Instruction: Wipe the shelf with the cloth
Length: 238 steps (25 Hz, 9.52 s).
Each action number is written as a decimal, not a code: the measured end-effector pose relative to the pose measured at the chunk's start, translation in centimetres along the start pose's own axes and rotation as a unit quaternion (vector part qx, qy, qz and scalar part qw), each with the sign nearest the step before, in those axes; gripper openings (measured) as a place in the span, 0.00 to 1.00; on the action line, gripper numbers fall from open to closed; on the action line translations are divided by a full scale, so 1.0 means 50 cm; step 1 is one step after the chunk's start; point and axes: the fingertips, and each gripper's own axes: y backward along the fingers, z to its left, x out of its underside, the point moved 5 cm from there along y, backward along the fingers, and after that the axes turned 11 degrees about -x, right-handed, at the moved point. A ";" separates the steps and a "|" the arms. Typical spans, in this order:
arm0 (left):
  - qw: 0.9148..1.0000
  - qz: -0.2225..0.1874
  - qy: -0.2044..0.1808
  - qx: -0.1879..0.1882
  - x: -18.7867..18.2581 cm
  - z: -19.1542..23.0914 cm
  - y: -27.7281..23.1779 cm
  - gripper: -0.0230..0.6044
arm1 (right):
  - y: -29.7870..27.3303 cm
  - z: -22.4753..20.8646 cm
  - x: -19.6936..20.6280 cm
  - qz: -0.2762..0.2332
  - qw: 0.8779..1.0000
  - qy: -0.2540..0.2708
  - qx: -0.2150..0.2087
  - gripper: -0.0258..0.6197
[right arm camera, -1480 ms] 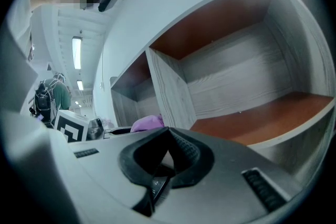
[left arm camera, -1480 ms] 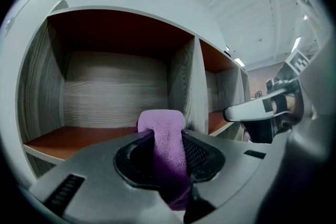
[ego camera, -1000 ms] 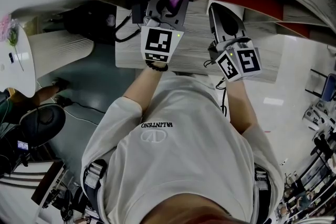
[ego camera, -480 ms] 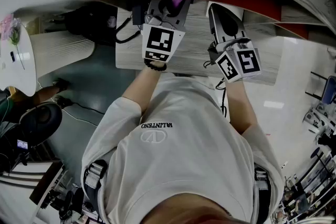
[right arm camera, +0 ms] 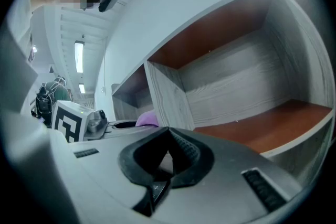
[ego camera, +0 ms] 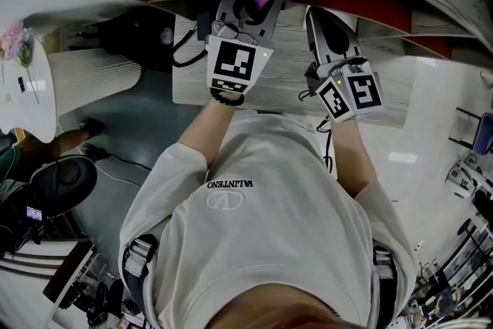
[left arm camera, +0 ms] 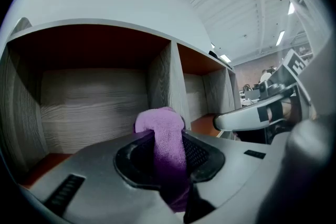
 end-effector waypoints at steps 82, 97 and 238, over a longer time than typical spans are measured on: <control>0.993 -0.111 0.045 -0.018 -0.212 0.079 0.048 0.18 | -0.025 0.101 -0.092 -0.031 0.998 0.062 0.004 0.04; 0.992 -0.108 0.049 -0.050 -0.196 0.143 0.076 0.18 | -0.053 0.130 -0.085 -0.020 0.998 0.066 -0.010 0.04; 0.983 -0.026 0.017 -0.179 0.164 0.414 0.177 0.18 | -0.152 0.170 0.027 0.032 0.999 0.040 0.002 0.04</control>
